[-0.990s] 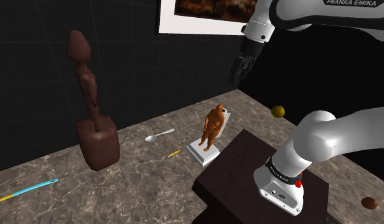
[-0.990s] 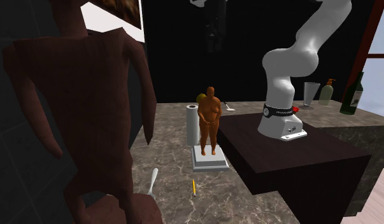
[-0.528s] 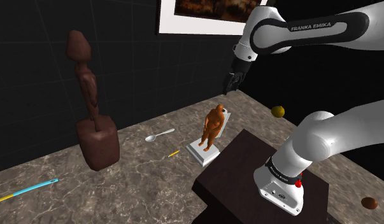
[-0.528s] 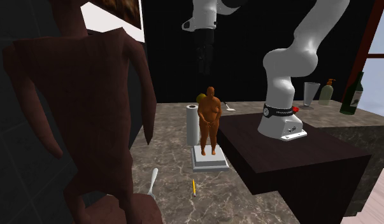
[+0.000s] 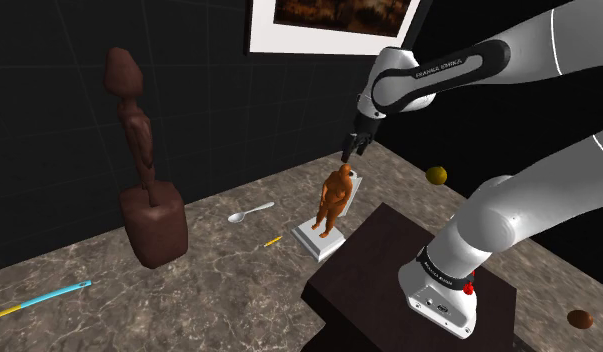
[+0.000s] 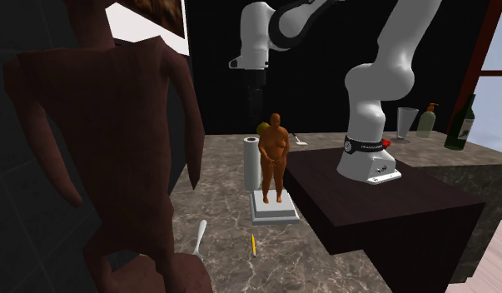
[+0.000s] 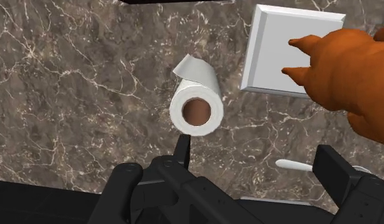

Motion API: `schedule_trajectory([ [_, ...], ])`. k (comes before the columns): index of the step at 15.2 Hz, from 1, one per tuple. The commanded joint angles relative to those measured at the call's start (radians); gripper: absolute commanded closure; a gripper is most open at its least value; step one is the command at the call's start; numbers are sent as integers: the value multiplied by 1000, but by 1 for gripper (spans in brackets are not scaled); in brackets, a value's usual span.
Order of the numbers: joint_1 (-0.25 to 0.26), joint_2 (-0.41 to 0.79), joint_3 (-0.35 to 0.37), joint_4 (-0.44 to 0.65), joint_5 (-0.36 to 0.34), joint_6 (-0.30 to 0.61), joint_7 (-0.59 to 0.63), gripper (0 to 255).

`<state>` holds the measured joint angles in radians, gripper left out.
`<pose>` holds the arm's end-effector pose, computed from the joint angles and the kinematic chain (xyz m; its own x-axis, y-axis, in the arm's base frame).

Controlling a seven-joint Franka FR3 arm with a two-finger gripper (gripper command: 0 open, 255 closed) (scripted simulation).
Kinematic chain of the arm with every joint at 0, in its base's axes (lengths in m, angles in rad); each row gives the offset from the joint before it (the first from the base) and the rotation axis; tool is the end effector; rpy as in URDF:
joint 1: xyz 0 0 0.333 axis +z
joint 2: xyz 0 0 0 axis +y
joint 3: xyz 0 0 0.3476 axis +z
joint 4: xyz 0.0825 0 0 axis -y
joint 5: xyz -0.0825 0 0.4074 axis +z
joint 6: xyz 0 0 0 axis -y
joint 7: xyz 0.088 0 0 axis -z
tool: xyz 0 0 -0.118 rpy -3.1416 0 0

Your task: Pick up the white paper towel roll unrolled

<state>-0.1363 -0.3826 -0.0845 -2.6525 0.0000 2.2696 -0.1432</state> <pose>0.3903 -0.0863 0.3687 0.9974 -0.0715 0.0030 -0.0713 -0.9970 -0.0314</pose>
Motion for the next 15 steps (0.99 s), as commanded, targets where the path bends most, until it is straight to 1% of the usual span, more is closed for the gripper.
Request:
schedule_trajectory([
  [1, -10, 70, -16, -8, -5, 80, -16, 0],
  [6, -30, 259, -54, 17, 1, 246, -65, 0],
  [13, -25, 357, -56, 2, 28, 358, -87, 0],
  [15, -25, 366, -56, 2, 31, 367, -89, 0],
])
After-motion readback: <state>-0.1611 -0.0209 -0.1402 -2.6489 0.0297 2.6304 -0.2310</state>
